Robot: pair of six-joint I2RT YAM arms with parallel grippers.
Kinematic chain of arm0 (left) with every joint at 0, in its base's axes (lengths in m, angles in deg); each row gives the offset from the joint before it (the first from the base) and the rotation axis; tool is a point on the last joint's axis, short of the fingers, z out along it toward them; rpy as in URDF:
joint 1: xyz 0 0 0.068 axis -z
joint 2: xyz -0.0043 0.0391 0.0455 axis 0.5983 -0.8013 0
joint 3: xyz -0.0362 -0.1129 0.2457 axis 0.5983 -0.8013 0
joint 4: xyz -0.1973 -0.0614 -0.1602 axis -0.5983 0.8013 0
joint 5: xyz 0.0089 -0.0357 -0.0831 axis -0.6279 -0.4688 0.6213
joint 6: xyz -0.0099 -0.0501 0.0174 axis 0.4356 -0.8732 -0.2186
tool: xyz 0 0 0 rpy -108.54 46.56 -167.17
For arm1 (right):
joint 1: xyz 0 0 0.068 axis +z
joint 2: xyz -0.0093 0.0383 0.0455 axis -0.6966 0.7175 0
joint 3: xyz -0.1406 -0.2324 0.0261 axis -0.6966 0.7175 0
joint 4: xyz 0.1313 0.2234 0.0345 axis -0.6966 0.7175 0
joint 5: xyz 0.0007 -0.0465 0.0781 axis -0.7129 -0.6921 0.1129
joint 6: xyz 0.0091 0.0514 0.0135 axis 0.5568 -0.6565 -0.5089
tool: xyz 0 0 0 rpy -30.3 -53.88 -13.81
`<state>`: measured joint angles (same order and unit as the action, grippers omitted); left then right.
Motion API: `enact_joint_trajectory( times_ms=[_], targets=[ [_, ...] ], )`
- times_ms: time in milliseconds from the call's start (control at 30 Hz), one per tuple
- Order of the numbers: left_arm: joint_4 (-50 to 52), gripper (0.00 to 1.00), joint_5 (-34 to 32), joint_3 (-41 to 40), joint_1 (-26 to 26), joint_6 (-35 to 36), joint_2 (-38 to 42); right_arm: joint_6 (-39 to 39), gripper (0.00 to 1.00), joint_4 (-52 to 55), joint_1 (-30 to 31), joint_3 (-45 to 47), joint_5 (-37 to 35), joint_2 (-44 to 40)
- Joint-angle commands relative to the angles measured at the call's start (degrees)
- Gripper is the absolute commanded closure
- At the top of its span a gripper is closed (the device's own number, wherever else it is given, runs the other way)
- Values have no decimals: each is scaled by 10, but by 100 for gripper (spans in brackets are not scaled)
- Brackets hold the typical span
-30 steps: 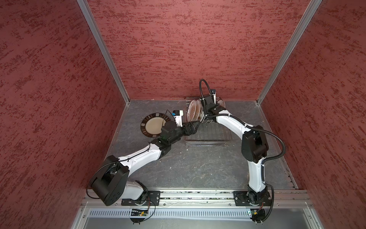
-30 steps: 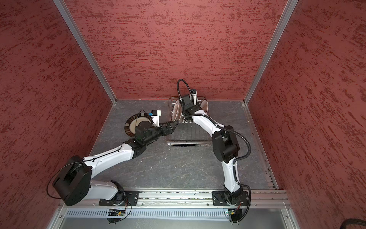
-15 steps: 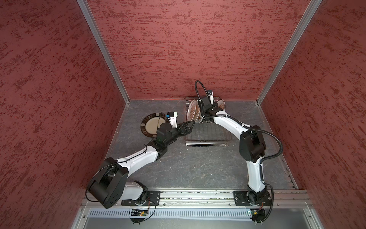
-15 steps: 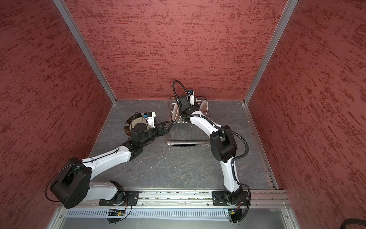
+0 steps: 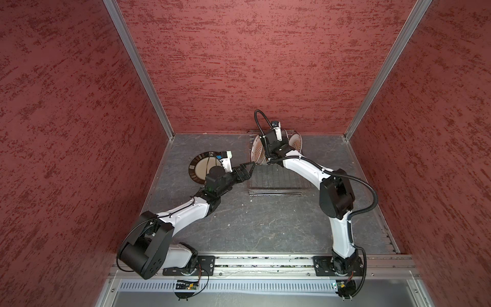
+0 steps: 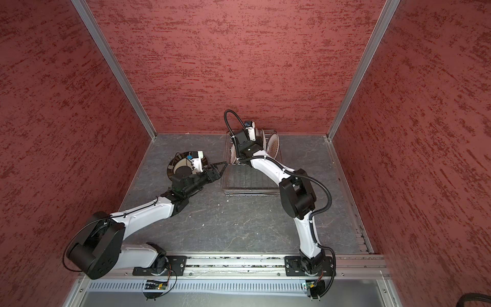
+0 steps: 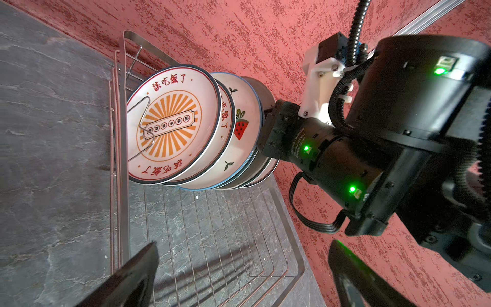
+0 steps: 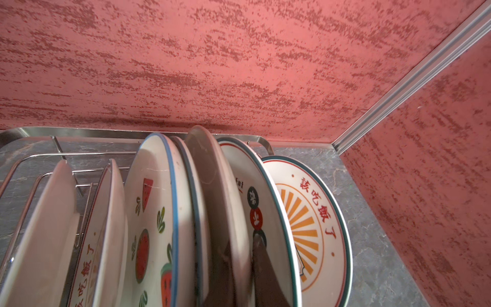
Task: Unload the plates from the dish rack
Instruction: Pick up the plate from the dish rack.
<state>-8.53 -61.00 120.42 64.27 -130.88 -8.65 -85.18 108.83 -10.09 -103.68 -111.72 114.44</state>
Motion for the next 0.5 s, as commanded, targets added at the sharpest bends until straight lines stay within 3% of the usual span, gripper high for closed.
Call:
enact_joint_trajectory(
  times_ms=[0, 467],
  targets=[
    [-19, 1, 10, -9, -5, -2, 11, 51, 100, -89, 1, -30, -65, -21],
    [-35, 1, 38, -6, -5, -1, 7, 103, 100, -125, 11, -7, -72, -69]
  ],
)
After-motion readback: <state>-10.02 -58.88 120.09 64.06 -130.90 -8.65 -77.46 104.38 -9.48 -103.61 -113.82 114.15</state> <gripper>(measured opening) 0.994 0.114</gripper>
